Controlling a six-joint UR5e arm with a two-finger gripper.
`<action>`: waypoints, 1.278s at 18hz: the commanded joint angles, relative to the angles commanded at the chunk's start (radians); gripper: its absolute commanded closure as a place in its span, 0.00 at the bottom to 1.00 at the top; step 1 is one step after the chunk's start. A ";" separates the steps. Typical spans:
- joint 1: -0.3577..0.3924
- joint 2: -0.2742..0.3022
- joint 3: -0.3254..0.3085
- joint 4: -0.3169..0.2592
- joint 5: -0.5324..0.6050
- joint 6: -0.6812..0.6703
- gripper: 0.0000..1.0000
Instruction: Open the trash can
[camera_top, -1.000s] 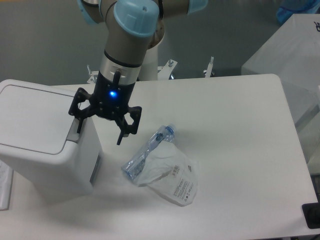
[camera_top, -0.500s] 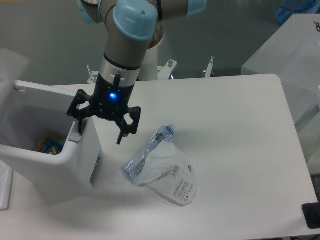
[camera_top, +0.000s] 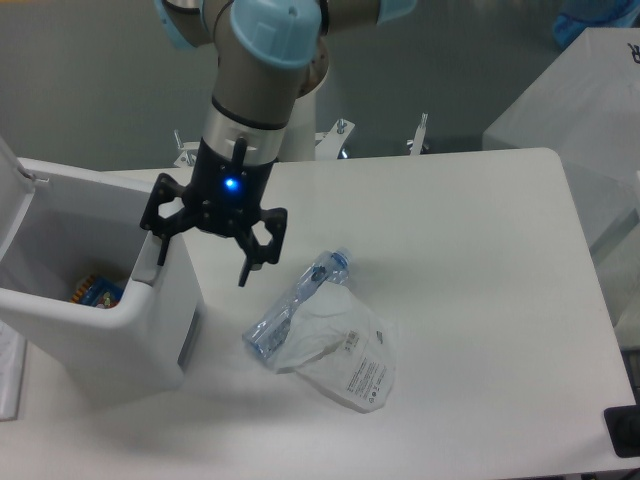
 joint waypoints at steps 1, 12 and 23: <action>0.034 0.000 0.000 0.008 0.002 0.002 0.00; 0.245 -0.143 0.009 0.043 0.150 0.598 0.00; 0.304 -0.281 0.012 0.037 0.410 1.183 0.00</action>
